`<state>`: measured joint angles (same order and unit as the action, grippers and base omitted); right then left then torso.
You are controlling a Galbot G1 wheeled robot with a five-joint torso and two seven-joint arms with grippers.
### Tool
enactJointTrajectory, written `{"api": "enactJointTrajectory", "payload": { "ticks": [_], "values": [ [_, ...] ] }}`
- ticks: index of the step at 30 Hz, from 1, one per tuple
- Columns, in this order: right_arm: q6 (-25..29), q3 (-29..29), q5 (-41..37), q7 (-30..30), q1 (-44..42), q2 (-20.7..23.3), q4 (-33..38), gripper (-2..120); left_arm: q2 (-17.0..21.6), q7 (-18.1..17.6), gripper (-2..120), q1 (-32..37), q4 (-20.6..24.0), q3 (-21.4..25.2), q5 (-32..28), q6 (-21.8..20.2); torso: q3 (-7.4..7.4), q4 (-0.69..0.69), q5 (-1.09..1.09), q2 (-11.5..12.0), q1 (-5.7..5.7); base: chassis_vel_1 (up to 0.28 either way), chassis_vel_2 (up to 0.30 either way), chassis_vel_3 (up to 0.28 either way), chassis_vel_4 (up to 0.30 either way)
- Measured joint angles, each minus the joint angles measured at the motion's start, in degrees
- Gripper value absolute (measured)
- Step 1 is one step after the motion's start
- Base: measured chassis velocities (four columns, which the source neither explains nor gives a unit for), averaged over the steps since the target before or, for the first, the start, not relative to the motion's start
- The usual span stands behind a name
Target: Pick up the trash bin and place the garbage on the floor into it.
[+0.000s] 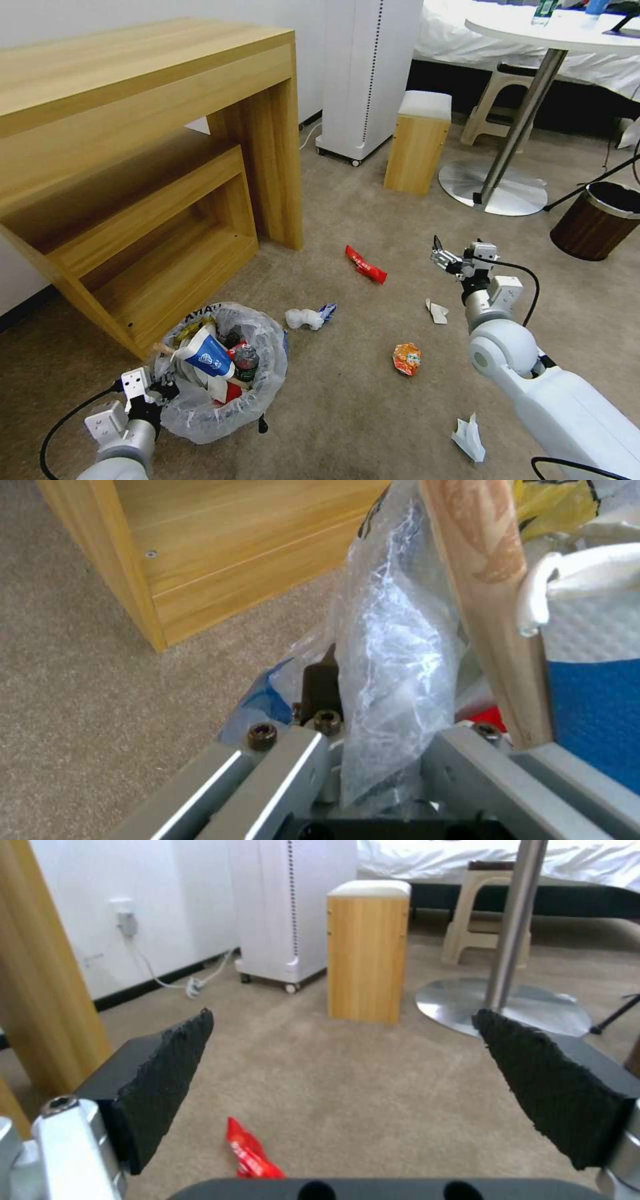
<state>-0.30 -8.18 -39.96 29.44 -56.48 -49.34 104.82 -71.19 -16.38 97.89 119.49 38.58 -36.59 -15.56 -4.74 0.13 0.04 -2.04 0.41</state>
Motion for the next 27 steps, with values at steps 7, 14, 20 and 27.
{"api": "enactJointTrajectory", "payload": {
  "ticks": [7,14,20,27],
  "values": [
    [0.0,1.1,0.3,-0.7,0.8,-0.5,-0.5,100,0.1,-0.8,1,-0.2,-0.2,0.4,-0.5,0.0,0.00,0.01,0.00,0.0,0.00,0.000,0.000,0.000,0.000],
    [0.5,2.3,0.5,-1.4,1.8,-0.8,-1.5,100,0.4,-1.3,1,-0.1,-0.3,0.8,-1.1,-0.1,0.00,0.01,-0.01,0.0,0.00,0.000,0.000,0.000,0.000],
    [0.9,3.5,0.4,-1.7,2.6,-1.2,-2.1,100,0.2,-1.3,1,-0.1,-0.7,0.9,-1.0,-0.2,0.00,0.01,0.00,0.0,0.00,0.000,0.000,0.000,0.000],
    [1.3,4.3,0.5,-2.0,3.1,-1.3,-2.6,100,0.0,-1.3,1,-0.3,-0.8,0.8,-1.0,-0.1,0.00,0.01,0.00,0.0,0.00,-0.018,0.022,0.019,-0.030]
  ]
}}
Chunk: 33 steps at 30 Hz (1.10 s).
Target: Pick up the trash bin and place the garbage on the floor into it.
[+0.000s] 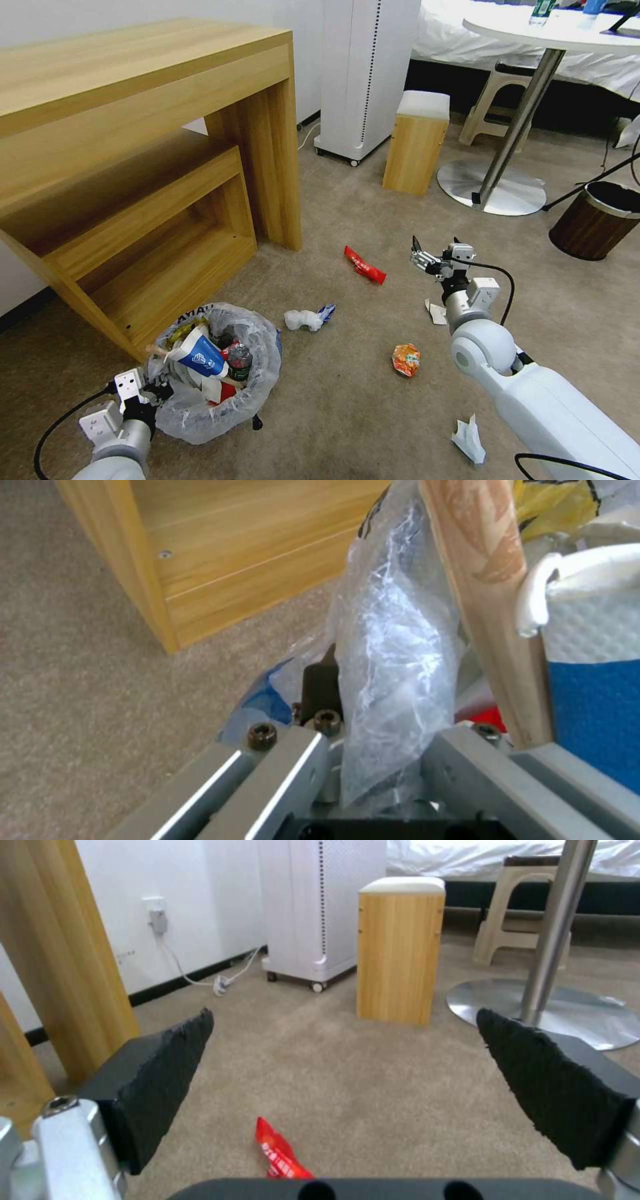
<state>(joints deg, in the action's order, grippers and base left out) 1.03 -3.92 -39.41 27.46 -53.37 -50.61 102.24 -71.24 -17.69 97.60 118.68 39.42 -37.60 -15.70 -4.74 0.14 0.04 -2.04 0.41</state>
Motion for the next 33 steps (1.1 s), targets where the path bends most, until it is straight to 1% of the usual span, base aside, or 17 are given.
{"api": "enactJointTrajectory", "payload": {
  "ticks": [4,16,33],
  "values": [
    [0.5,0.5,0.3,-0.1,0.3,-0.2,-0.4,100,-0.1,0.0,1,-0.1,-0.2,0.0,0.0,0.0,0.00,0.00,0.00,0.0,0.00,-0.072,0.050,0.047,-0.055],
    [1.2,2.0,1.1,-0.4,1.6,-0.6,-1.7,100,-0.2,0.1,1,-0.3,-0.6,0.0,0.0,0.2,0.00,0.00,0.00,0.0,0.00,0.000,0.000,0.000,0.000],
    [2.5,3.2,1.3,-0.8,2.0,-1.0,-3.2,100,-0.2,0.2,1,-1.0,-1.6,-0.1,-0.1,0.3,-0.01,-0.01,0.00,0.0,0.01,-0.061,0.062,0.058,-0.065]
  ]
}}
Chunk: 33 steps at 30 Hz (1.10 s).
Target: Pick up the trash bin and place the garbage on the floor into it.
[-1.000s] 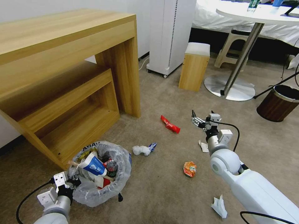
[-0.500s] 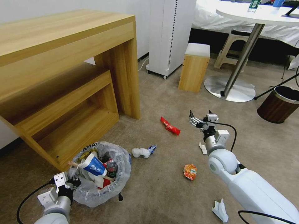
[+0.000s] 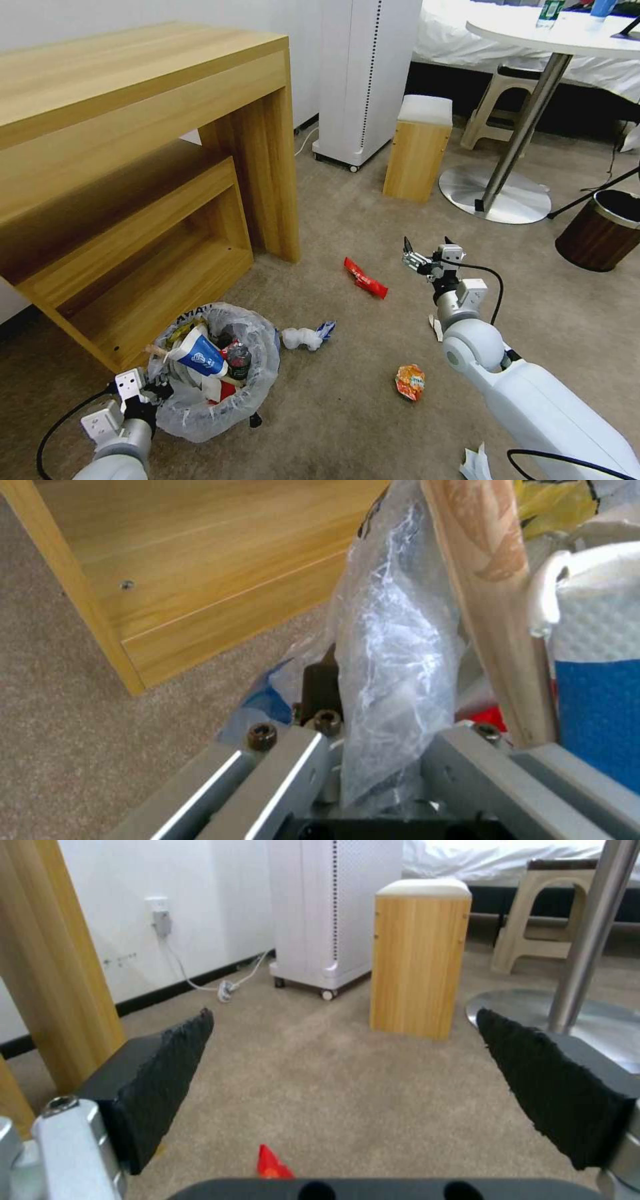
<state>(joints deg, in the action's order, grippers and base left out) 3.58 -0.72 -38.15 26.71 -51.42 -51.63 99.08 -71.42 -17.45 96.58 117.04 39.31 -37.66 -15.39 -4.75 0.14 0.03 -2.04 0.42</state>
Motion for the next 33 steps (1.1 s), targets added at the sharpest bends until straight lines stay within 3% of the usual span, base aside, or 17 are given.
{"api": "enactJointTrajectory", "payload": {
  "ticks": [6,15,21,24,28,33],
  "values": [
    [-1.4,0.4,-2.7,1.0,0.0,0.1,0.2,100,0.0,0.0,1,0.2,-0.1,0.0,0.1,0.0,0.01,0.01,0.00,0.0,0.00,0.000,0.000,0.000,0.000],
    [-10.7,3.2,-15.9,5.9,-0.3,0.8,2.0,100,-0.9,0.1,1,0.6,0.0,-0.1,0.8,0.2,0.01,0.01,0.00,0.0,0.00,0.000,0.000,0.000,0.000],
    [-18.9,5.8,-27.6,13.1,-1.1,1.8,5.1,100,-1.8,0.6,1,1.0,0.0,-0.4,1.9,0.5,0.01,-0.01,0.01,0.0,-0.01,0.000,0.000,0.000,0.000],
    [-23.7,6.6,-34.6,20.1,-2.6,2.3,6.3,100,-2.0,0.6,1,1.0,0.1,-0.4,2.0,0.5,0.01,0.01,0.00,0.0,-0.01,0.000,0.000,0.000,0.000],
    [-25.7,6.7,-38.7,25.8,-4.9,1.9,6.0,100,-2.2,0.7,1,0.8,0.1,-0.6,2.3,0.6,0.01,0.00,0.00,0.0,-0.02,0.000,0.000,0.000,0.000],
    [-27.3,5.0,-39.1,26.9,-7.9,2.0,4.8,100,-2.4,0.7,1,0.5,-0.3,-0.8,2.4,0.6,0.01,0.00,-0.01,0.0,-0.02,0.000,0.000,0.000,0.000]
  ]
}}
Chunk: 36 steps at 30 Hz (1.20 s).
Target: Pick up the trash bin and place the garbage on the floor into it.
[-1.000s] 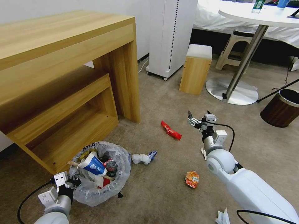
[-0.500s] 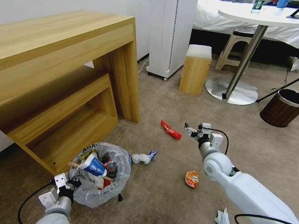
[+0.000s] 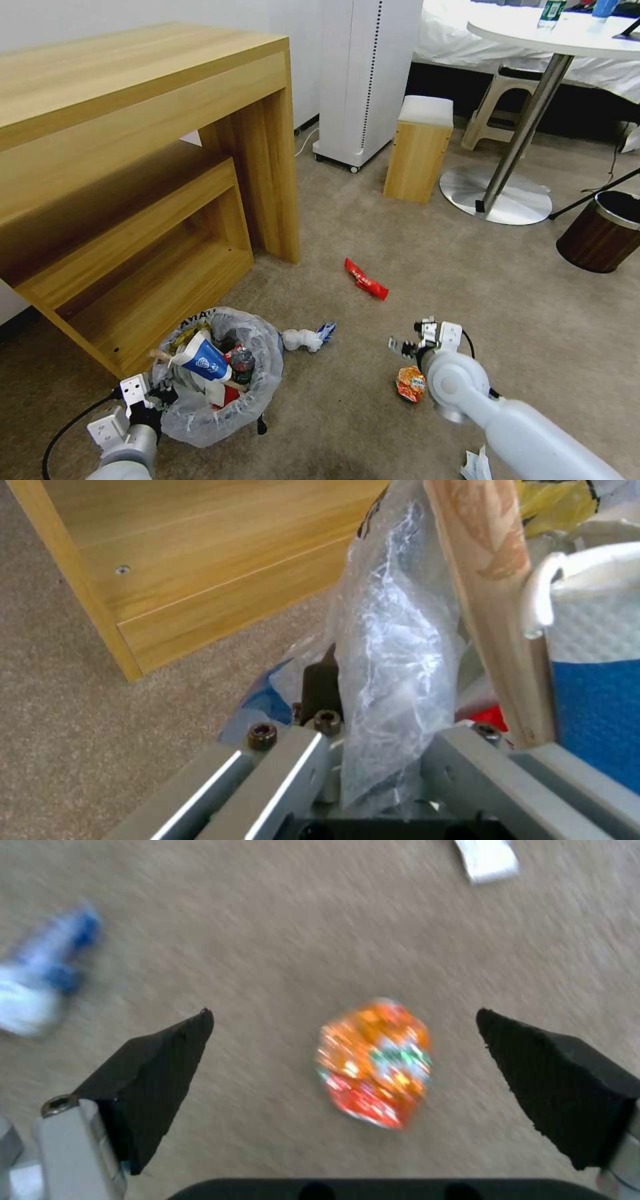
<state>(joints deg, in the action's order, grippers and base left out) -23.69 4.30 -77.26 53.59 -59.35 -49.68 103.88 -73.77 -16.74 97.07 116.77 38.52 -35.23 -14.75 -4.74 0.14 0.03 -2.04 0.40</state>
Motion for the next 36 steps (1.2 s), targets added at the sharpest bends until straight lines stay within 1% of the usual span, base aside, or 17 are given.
{"api": "enactJointTrajectory", "payload": {
  "ticks": [4,7,10,13,15,17,19,20,21,22,23,27,30,32,33,35,36],
  "values": [
    [-0.5,-1.0,1.3,-1.3,-3.0,0.9,-1.4,100,-0.2,0.1,1,-0.5,-0.4,-0.2,0.0,0.1,0.00,0.01,0.00,0.0,0.00,0.000,0.000,0.000,0.000],
    [-0.2,-1.0,4.5,-3.0,-5.8,1.5,-3.6,100,-0.3,0.1,1,-1.1,-0.8,-0.4,0.1,0.1,0.00,0.01,0.00,0.0,0.00,0.000,0.000,0.000,0.000],
    [0.1,-1.0,5.9,-4.0,-6.8,1.8,-4.3,100,-0.3,0.1,1,-1.2,-1.1,-0.4,0.1,0.2,0.00,0.02,-0.01,0.0,0.00,0.000,0.000,0.000,0.000],
    [0.3,-0.6,7.3,-5.2,-6.7,2.5,-4.9,100,-0.1,0.2,1,-1.4,-1.5,-0.5,0.1,0.3,0.00,0.00,0.01,0.0,0.00,0.000,0.000,0.000,0.000],
    [0.7,0.4,8.8,-6.5,-6.1,3.2,-5.4,97,-0.2,0.2,1,-1.6,-1.6,-0.5,0.0,0.4,0.00,0.00,0.00,0.0,0.00,0.000,0.000,0.000,0.000],
    [0.7,0.4,8.8,-6.5,-6.1,3.2,-5.4,97,-0.2,0.2,1,-1.6,-1.6,-0.5,0.0,0.4,0.00,0.00,0.00,0.0,0.00,0.000,0.000,0.000,0.000],
    [0.8,1.2,10.2,-8.3,-5.5,4.1,-5.6,92,-0.3,0.2,1,-1.8,-1.7,-0.5,0.0,0.4,0.00,-0.01,0.00,0.0,0.00,0.000,0.000,0.000,0.000],
    [0.8,1.2,10.2,-8.3,-5.5,4.1,-5.6,92,-0.3,0.2,1,-1.8,-1.7,-0.5,0.0,0.4,0.00,-0.01,0.00,0.0,0.00,0.000,0.000,0.000,0.000],
    [0.9,1.9,10.9,-8.9,-5.3,4.5,-5.8,91,-0.4,0.2,1,-1.9,-1.7,-0.6,-0.1,0.4,0.00,-0.01,0.02,0.0,0.00,0.000,0.000,0.000,0.000],
    [1.0,3.0,12.3,-10.7,-4.9,5.1,-6.5,95,-0.5,0.3,1,-2.1,-2.0,-0.6,-0.1,0.4,0.00,0.00,0.00,0.0,0.00,0.000,0.000,0.000,0.000],
    [1.7,4.5,14.1,-11.8,-4.4,5.4,-7.6,95,-0.6,0.3,1,-2.2,-2.1,-0.6,-0.1,0.5,0.00,0.01,0.01,0.0,0.00,0.000,0.000,0.000,0.000],
    [2.5,5.9,16.0,-13.2,-3.4,5.4,-9.4,95,-0.6,0.4,1,-2.2,-2.4,-0.5,-0.2,0.7,0.00,0.01,0.00,0.0,0.00,0.000,0.000,0.000,0.000],
    [4.0,9.0,19.1,-16.3,-1.0,5.3,-11.8,92,-0.3,0.6,1,-2.6,-3.2,-0.3,-0.5,0.9,0.00,0.00,0.00,0.0,0.00,0.000,0.000,0.000,0.000],
    [4.4,10.0,19.7,-16.8,-0.3,5.3,-12.2,92,-0.3,0.6,1,-2.8,-3.3,-0.3,-0.6,0.9,-0.01,0.01,0.00,0.0,0.01,0.000,0.000,0.000,0.000],
    [4.7,10.9,20.4,-17.4,0.6,5.4,-12.5,89,-0.3,0.6,1,-2.9,-3.4,-0.4,-0.7,0.9,0.00,0.00,-0.01,0.0,0.01,0.000,0.000,0.000,0.000],
    [5.0,12.8,21.2,-18.5,2.5,7.2,-12.4,86,-0.1,0.6,1,-3.3,-3.7,-0.4,-0.9,0.9,0.00,-0.01,0.01,0.0,0.01,0.000,0.000,0.000,0.000],
    [5.0,12.8,21.2,-18.5,2.5,7.2,-12.4,86,-0.1,0.6,1,-3.3,-3.7,-0.4,-0.9,0.9,0.00,-0.01,0.01,0.0,0.01,0.000,0.000,0.000,0.000]
  ]
}}
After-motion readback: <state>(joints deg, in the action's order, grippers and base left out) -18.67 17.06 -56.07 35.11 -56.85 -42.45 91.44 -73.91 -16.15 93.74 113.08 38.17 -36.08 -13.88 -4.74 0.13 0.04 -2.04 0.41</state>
